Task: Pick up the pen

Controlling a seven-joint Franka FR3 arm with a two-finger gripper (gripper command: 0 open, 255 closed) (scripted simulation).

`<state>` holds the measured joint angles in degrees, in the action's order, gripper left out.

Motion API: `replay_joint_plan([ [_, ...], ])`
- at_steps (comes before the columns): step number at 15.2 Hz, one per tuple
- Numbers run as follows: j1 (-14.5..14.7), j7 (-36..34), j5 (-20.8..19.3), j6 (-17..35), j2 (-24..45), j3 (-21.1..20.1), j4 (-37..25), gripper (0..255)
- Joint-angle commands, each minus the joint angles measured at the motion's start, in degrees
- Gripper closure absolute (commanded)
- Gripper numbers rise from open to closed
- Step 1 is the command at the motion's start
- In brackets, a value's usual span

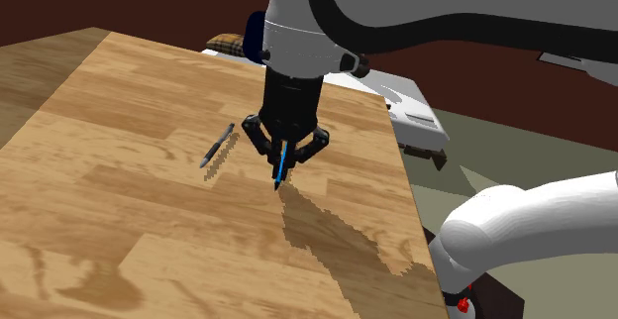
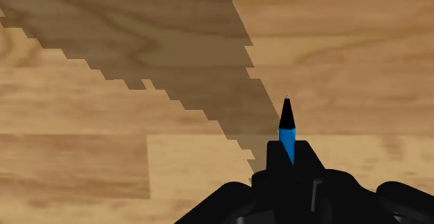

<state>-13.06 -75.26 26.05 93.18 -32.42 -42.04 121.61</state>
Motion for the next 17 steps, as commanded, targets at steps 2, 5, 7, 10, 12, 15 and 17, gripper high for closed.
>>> replay_joint_plan([
  [2,0.0,0.0,0.0,0.0,0.0,0.0,0.0,255],
  [5,-0.2,-0.3,-0.4,-1.5,0.3,0.4,-1.7,255],
  [7,-0.3,-0.5,-0.7,-2.9,0.5,0.7,-3.4,255],
  [10,-0.6,-1.0,-1.2,-5.0,1.0,1.2,-5.9,255],
  [12,-0.7,-1.3,-1.5,-6.4,1.4,1.4,-7.6,255],
  [15,-1.0,-1.8,-2.0,-8.5,2.1,1.7,-10.4,255],
  [17,-1.2,-2.2,-2.3,-9.9,2.6,1.9,-12.2,255],
])
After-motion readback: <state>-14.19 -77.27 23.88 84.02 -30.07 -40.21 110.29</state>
